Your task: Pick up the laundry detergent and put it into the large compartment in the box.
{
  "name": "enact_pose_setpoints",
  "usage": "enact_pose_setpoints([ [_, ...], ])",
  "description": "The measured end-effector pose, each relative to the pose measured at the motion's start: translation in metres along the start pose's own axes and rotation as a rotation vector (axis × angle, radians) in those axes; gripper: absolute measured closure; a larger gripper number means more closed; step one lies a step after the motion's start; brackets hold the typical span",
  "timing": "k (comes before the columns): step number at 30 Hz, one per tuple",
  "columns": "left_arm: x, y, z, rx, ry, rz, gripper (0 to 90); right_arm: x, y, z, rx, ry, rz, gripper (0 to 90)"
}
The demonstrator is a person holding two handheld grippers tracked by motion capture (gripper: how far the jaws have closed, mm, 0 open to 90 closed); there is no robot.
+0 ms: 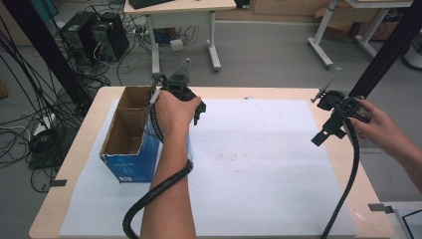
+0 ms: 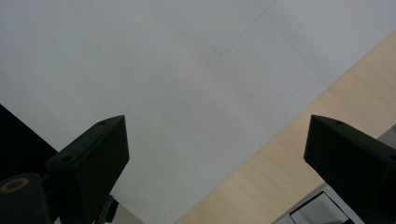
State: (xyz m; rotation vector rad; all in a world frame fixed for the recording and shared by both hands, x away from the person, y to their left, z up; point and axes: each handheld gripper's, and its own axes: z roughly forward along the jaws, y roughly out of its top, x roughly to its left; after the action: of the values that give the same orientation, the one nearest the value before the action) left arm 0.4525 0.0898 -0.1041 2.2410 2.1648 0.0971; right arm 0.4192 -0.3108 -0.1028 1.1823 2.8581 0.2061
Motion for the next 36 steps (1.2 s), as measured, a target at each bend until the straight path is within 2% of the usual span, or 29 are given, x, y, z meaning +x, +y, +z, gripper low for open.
enact_pose_setpoints([
  [10,-0.004,0.003,0.010,0.017,-0.001,0.009,6.6,0.000,-0.001,0.001,0.000,0.002,-0.003,6.5],
  [24,-0.004,0.002,0.015,0.016,0.013,-0.009,7.7,-0.001,0.000,0.002,-0.002,0.010,0.008,6.5],
  [32,-0.007,0.004,0.019,0.024,0.023,0.009,15.4,-0.001,0.001,0.003,0.000,0.011,0.004,6.5],
  [34,-0.008,0.004,0.020,0.025,0.028,0.010,18.6,-0.001,0.000,0.003,-0.001,0.011,0.005,6.5],
  [36,-0.010,0.002,0.020,0.012,0.034,0.017,26.4,-0.002,0.000,0.003,-0.002,0.012,0.003,6.5],
])
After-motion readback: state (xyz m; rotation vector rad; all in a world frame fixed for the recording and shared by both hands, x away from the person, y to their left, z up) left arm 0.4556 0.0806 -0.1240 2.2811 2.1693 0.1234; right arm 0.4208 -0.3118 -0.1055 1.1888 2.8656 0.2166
